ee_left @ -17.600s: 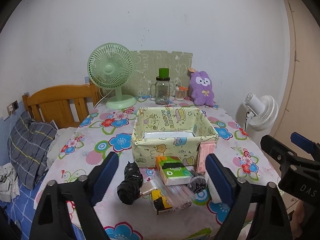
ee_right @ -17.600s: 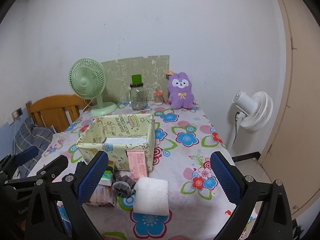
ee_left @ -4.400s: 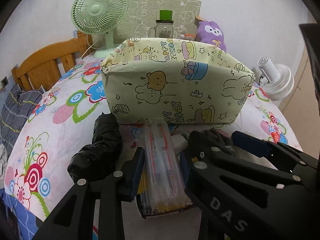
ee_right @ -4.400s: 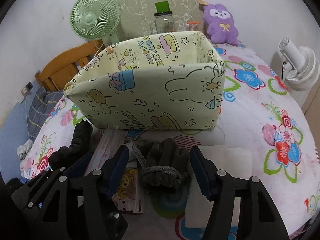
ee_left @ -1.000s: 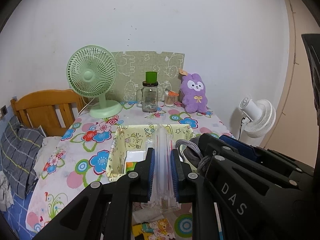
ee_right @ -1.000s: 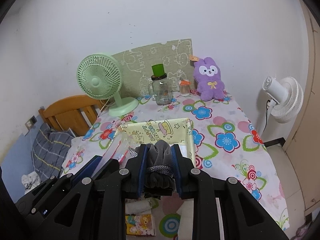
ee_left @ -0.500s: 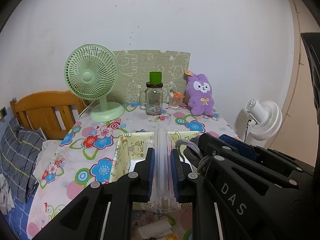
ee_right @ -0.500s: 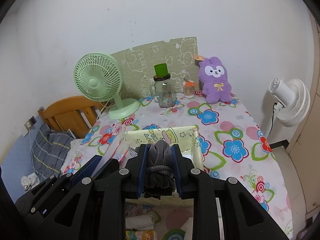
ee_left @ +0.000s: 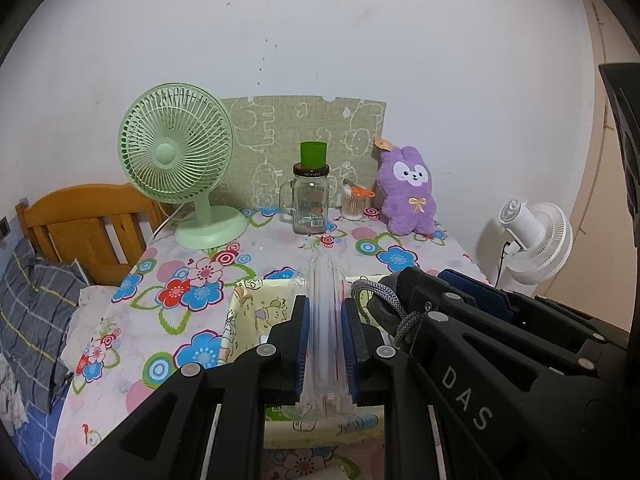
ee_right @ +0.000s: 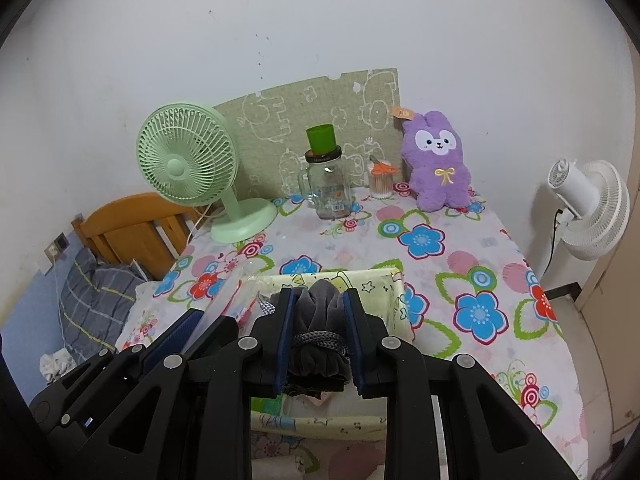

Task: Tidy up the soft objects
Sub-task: 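Lift straw bundle with left tool while right tool carries knit item to basket, then lower straw bundle into basket with left tool while right tool drops knit item in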

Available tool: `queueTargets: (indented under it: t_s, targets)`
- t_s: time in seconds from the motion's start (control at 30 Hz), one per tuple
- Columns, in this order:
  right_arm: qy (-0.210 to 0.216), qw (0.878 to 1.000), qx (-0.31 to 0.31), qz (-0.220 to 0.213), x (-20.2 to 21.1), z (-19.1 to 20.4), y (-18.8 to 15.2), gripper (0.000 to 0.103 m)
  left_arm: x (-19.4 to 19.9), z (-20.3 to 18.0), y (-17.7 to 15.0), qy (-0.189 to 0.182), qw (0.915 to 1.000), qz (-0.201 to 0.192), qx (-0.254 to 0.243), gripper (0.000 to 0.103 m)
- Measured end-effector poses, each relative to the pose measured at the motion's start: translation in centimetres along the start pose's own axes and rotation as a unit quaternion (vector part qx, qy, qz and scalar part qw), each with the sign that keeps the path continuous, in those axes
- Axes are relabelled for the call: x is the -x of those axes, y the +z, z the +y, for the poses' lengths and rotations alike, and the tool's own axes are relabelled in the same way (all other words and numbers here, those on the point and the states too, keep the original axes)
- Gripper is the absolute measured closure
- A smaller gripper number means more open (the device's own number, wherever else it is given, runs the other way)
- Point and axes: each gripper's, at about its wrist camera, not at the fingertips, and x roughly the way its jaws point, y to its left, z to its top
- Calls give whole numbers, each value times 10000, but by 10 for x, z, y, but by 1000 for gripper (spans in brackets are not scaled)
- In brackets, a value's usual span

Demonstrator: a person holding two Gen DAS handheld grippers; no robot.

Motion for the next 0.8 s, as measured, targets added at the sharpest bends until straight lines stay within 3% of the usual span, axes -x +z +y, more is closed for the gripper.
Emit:
queueTargets:
  t_s: [0.8]
  targets:
    - [44, 9992, -24, 399, -60, -12, 3, 76, -54, 11, -3, 6, 9994, 354, 12, 84]
